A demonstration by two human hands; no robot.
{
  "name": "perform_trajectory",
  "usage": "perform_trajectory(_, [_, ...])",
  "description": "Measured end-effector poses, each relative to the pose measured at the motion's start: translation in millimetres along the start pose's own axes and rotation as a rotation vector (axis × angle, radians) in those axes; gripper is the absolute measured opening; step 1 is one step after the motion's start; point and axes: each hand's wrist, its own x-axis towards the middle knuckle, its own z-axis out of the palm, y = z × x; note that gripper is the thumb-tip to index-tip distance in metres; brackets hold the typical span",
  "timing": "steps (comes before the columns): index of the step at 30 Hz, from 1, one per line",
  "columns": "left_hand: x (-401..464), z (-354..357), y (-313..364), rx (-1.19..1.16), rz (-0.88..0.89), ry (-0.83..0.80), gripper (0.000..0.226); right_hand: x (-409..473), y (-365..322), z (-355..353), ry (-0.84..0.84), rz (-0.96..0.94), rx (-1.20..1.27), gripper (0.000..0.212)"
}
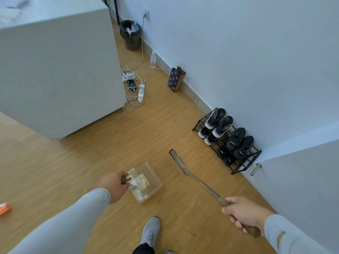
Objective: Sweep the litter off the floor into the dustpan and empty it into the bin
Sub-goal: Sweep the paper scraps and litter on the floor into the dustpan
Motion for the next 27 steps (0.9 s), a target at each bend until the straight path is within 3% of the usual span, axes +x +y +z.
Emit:
perform_trajectory(7, [-131, 10, -47, -0.048, -0.071, 0.116, 0.021, -24, 15, 24, -0.020, -0.075, -0.088, 0.049])
perform_trajectory(11, [-208, 28, -76, -0.110, -0.140, 0.223, 0.016, -26, 5, 62, -0.060, -0.131, -0.215, 0.035])
perform_trajectory(13, [-243, 36, -96, -0.133, -0.192, 0.270, 0.021, -35, -5, 92, -0.084, -0.130, -0.272, 0.012])
perform_trajectory(16, [-289, 50, -131, -0.190, -0.256, 0.319, 0.020, -46, -20, 143, -0.079, -0.171, -0.329, 0.024])
perform_trajectory(21, [-349, 68, -196, -0.318, -0.383, 0.401, 0.003, -71, -54, 224, -0.079, -0.246, -0.486, 0.024])
perform_trajectory(27, [-397, 80, -297, -0.459, -0.535, 0.459, 0.007, -105, -102, 329, -0.089, -0.290, -0.594, 0.015])
